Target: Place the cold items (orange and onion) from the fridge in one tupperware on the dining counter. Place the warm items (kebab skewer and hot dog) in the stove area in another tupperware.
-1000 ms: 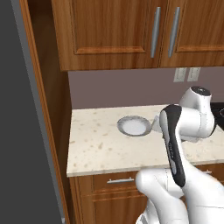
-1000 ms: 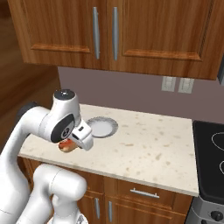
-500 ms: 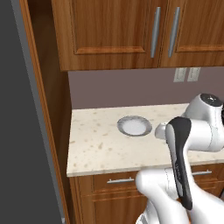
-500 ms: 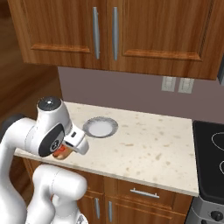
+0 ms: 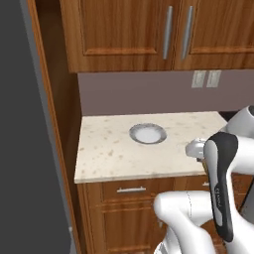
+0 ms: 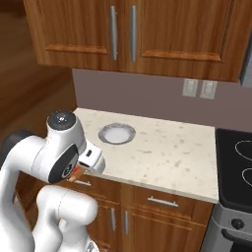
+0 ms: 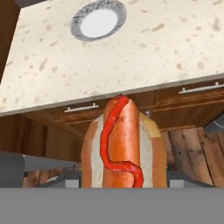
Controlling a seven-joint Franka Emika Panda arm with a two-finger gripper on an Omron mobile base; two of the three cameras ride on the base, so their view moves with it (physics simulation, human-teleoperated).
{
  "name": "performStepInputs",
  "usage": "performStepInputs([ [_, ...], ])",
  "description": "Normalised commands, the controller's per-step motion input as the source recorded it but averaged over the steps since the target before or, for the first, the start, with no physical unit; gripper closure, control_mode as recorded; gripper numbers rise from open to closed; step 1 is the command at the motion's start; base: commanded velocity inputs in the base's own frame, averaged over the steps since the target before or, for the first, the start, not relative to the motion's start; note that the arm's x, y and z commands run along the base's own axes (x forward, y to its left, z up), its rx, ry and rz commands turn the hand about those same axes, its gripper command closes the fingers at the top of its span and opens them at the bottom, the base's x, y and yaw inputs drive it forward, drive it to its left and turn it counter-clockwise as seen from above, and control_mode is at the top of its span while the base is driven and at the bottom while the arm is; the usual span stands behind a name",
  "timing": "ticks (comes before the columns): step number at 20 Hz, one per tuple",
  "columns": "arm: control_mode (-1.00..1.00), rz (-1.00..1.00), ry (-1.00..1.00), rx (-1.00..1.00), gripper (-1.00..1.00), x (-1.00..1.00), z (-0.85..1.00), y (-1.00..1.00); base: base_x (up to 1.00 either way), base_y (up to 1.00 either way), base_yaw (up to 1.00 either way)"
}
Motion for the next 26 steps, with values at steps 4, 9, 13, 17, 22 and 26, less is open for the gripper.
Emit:
performStepInputs([
  [4, 1.0, 0.0, 0.0, 0.0, 1.0, 0.0, 0.0, 0.0, -0.81, -0.29, 0.0],
  [9, 1.0, 0.0, 0.0, 0.0, 1.0, 0.0, 0.0, 0.0, -0.88, -0.17, 0.14],
  [13, 1.0, 0.0, 0.0, 0.0, 1.0, 0.0, 0.0, 0.0, -0.74, 0.0, -0.01],
  [17, 1.0, 0.0, 0.0, 0.0, 1.0, 0.0, 0.0, 0.0, -0.61, 0.0, -0.18],
  [22, 1.0, 0.0, 0.0, 0.0, 1.0, 0.0, 0.0, 0.0, -0.37, 0.0, -0.33],
  [26, 1.0, 0.0, 0.0, 0.0, 1.0, 0.0, 0.0, 0.0, -0.21, -0.2, -0.4],
])
